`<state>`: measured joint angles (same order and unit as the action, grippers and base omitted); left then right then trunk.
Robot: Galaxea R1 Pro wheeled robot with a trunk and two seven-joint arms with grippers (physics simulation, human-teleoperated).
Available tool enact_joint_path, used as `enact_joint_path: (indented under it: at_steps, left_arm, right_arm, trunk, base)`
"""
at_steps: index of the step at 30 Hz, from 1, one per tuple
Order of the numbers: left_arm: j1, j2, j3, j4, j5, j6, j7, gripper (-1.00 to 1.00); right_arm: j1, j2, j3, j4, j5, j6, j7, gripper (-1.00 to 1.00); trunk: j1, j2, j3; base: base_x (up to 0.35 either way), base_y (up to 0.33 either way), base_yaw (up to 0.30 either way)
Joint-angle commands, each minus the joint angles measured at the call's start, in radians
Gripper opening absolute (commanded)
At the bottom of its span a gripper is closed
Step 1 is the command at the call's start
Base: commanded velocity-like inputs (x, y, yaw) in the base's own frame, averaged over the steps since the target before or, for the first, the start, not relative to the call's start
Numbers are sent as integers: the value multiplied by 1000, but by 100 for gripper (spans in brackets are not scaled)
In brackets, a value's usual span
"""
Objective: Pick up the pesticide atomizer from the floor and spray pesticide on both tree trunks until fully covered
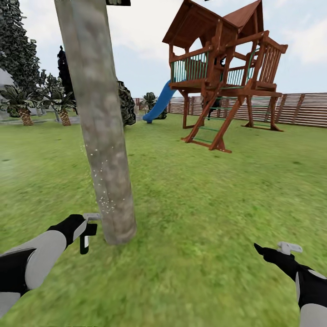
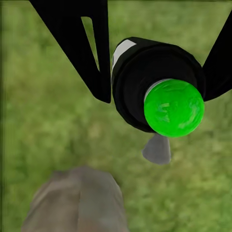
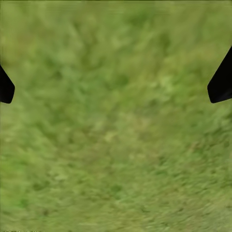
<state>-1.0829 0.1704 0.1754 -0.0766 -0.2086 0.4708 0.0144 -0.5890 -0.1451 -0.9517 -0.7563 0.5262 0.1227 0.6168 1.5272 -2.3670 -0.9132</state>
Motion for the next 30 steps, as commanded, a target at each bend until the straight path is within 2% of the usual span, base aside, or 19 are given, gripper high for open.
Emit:
enact_joint_path:
  at_steps: [1, 7, 22, 30]
  left_arm:
    - [0, -5, -2, 0, -2, 0, 0, -100]
    - [0, -9, -2, 0, -2, 0, 1, -100]
    - [0, -11, -2, -1, -2, 0, 1, -100]
    - [0, -11, -2, -2, -2, 0, 1, -100]
  right_arm:
    - [0, 0, 0, 0, 0, 0, 0, 100]
    - [0, 0, 0, 0, 0, 0, 0, 100]
    - [0, 0, 1, -1, 0, 0, 0, 100]
    - [0, 1, 0, 0, 1, -8, -6, 100]
  trunk:
    - [0, 0, 0]
    - [0, 0, 0]
    - [0, 0, 0]
    - [0, 0, 0]
  base:
    - [98, -270, 240]
    - [100, -281, 94]
    - [39, -307, 245]
    - [145, -320, 31]
